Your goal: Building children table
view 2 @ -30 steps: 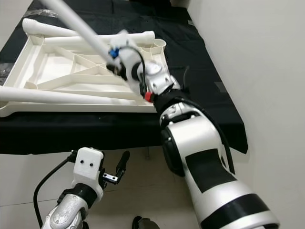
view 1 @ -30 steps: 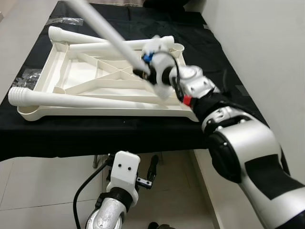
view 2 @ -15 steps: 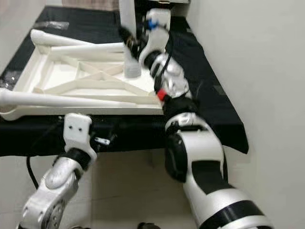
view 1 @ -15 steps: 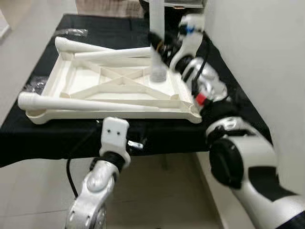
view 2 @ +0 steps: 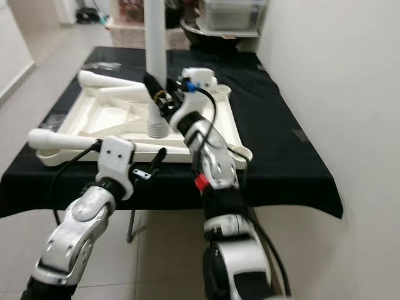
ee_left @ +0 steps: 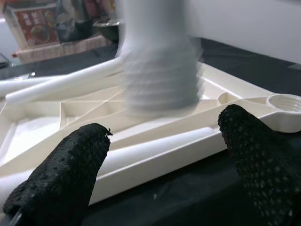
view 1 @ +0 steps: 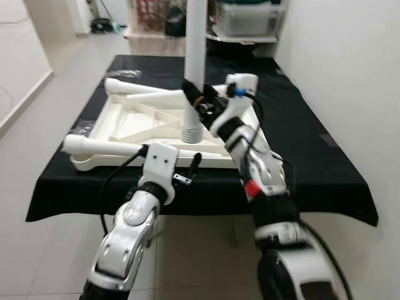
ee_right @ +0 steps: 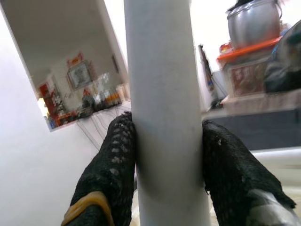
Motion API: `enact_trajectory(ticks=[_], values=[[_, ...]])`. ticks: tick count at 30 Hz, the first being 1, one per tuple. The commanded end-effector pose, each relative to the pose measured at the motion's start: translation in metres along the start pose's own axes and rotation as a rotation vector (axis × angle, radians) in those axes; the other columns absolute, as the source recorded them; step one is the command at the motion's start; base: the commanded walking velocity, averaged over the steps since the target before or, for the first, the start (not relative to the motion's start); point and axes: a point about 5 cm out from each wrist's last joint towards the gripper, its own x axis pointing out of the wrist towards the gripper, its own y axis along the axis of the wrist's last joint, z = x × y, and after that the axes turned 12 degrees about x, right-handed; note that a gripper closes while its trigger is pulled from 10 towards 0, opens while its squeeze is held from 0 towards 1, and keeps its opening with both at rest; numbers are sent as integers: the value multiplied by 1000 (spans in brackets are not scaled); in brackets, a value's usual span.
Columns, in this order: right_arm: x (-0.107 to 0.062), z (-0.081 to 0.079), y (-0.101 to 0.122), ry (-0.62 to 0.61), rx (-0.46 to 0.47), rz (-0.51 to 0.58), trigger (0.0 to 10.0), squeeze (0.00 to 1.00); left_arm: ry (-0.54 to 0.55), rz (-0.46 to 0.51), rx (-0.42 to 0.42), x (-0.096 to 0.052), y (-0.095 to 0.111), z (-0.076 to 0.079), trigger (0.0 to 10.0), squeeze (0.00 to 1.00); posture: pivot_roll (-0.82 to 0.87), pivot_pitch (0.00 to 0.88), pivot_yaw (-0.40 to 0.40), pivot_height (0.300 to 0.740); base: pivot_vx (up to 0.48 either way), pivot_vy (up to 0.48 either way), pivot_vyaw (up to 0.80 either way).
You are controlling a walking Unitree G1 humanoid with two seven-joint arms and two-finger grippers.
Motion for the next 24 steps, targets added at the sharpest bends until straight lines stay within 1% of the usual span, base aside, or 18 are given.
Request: enact_trajectory(ticks=[1,5,8,10,14,18,24], values=[[-2,-7,2,4,28,28,0,0,-12,-1,-5,1,-2,6,10000,0,34,0,-45,740,0,0,0],[-9,-16,-2,26,46,1,0,0,-24,9,16,4,-1,7,10000,0,36,0,-41,740,0,0,0],[-11,-17,-5,28,30,-11,0,0,-24,5,20,5,-2,5,10000,0,35,0,-38,740,0,0,0],[-11,-18,-6,32,30,-14,0,0,-17,3,20,5,-3,4,10000,0,33,0,-39,740,0,0,0],[-18,-23,-11,37,41,-39,0,0,-7,9,16,6,-5,1,10000,0,32,0,-38,740,0,0,0],[-22,-23,-15,34,44,-61,0,0,-13,16,28,8,-3,3,10000,0,30,0,-35,740,0,0,0],[-29,-25,-20,30,46,-94,0,0,-18,21,24,9,-3,5,10000,0,26,0,-37,740,0,0,0]])
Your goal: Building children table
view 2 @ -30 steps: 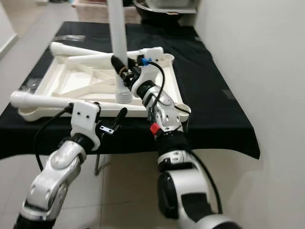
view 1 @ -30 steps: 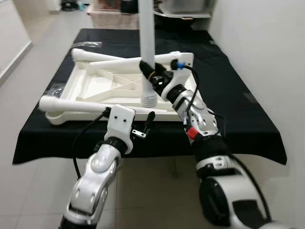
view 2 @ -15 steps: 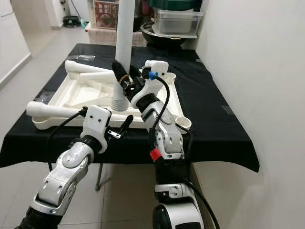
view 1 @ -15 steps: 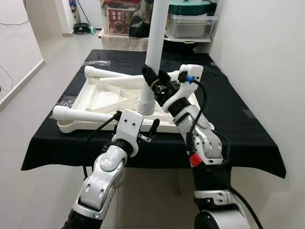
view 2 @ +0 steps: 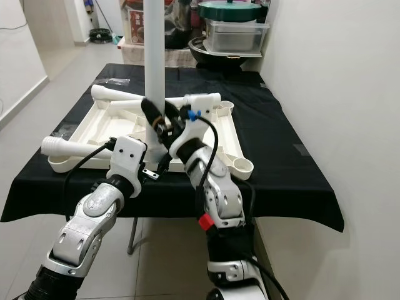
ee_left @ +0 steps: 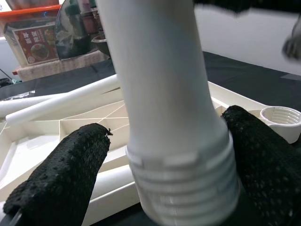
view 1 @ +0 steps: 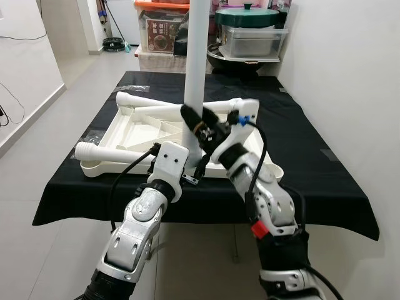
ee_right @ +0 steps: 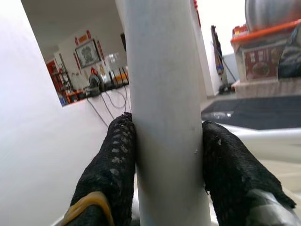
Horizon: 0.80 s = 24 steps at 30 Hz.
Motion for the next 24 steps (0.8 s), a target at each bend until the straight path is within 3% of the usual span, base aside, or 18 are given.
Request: enact_trajectory(ticks=[1,12,13,17,18,24], values=[[0,-12,-5,27,59,22,0,0,1,-7,4,1,-3,1,10000,0,23,0,-37,740,0,0,0],[-8,-15,-12,16,80,5,0,0,-2,-49,0,0,-13,3,10000,0,19,0,-34,740,0,0,0],[-8,-15,-12,22,76,1,0,0,-5,-58,-8,0,-14,4,7333,0,18,0,-33,740,0,0,0],[-9,-16,-11,32,62,1,0,0,8,-47,-19,-1,-14,3,7333,0,17,0,-35,740,0,0,0],[-9,-16,-9,35,58,4,0,0,13,-63,-25,-1,-17,2,0,0,7,0,-34,740,0,0,0],[-8,-14,0,34,49,16,0,0,31,-88,-18,-2,-24,1,0,0,0,0,-34,740,0,0,0]])
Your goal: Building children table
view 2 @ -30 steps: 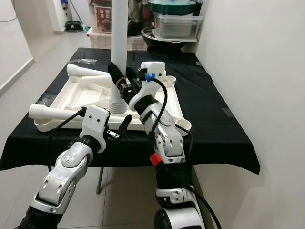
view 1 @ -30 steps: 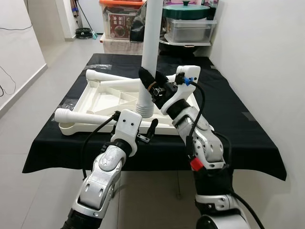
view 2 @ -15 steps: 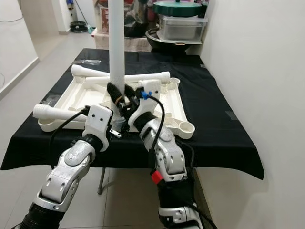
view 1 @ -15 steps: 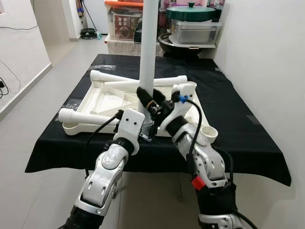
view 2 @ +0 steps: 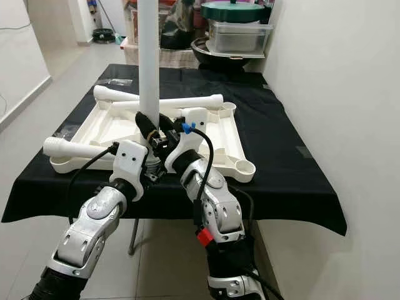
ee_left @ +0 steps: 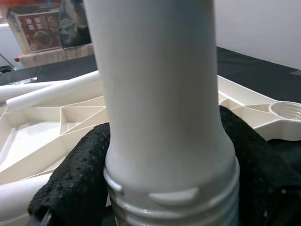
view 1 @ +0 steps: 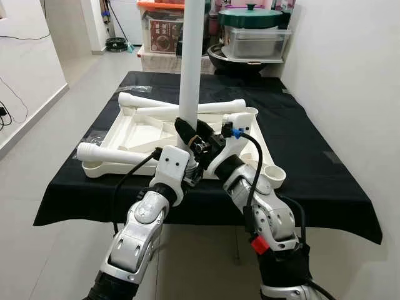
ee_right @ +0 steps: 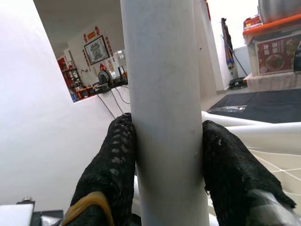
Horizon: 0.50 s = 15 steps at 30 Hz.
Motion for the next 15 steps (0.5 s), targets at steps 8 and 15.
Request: enact_trajectory(ticks=[8,15], values=[[-2,-3,5,-9,21,38,0,0,15,-76,28,-5,-17,-3,8275,0,2,0,-36,740,0,0,0],[-3,-1,3,-40,43,33,10000,1000,-7,-67,136,-12,-20,-18,10000,0,18,0,-35,740,0,0,0]])
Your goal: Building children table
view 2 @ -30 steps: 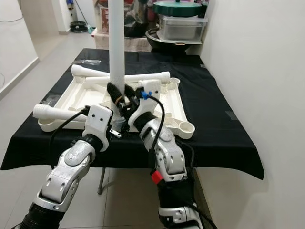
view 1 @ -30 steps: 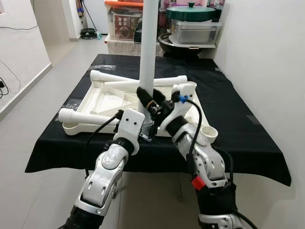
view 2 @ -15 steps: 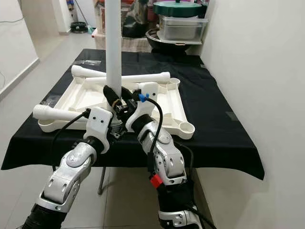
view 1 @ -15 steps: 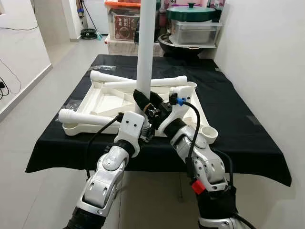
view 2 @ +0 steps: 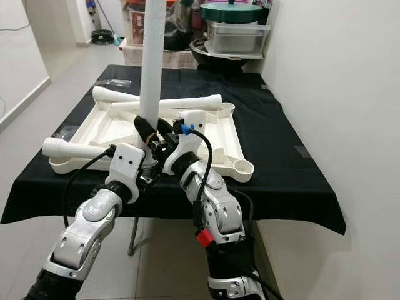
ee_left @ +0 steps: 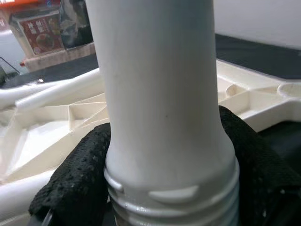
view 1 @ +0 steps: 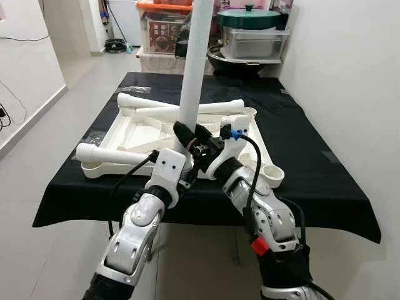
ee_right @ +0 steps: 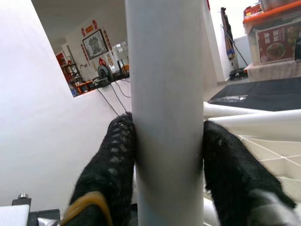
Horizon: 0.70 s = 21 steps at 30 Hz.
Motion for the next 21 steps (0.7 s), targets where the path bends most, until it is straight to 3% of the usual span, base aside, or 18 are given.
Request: enact_trajectory(ticks=[1,6,7,12,15,21], values=[[-2,-2,4,-8,24,48,10000,1000,26,-53,-4,-5,-13,-10,10000,0,20,0,-33,740,0,0,0],[-3,1,4,-26,12,52,10000,1000,44,-79,21,-6,-20,-19,10000,0,15,0,-30,740,0,0,0],[-2,2,5,-29,20,50,10000,0,37,-67,49,-6,-19,-20,10000,0,14,0,-30,740,0,0,0],[1,-3,8,11,40,44,10000,0,5,-38,113,-4,-15,-19,10000,0,14,0,-29,740,0,0,0],[2,-4,10,18,51,49,10000,0,-6,-33,86,-2,-14,-18,10000,0,15,0,-28,740,0,0,0],[3,-9,11,42,54,55,10000,0,-37,-21,124,0,-12,-15,10000,0,14,2,-28,740,0,0,0]])
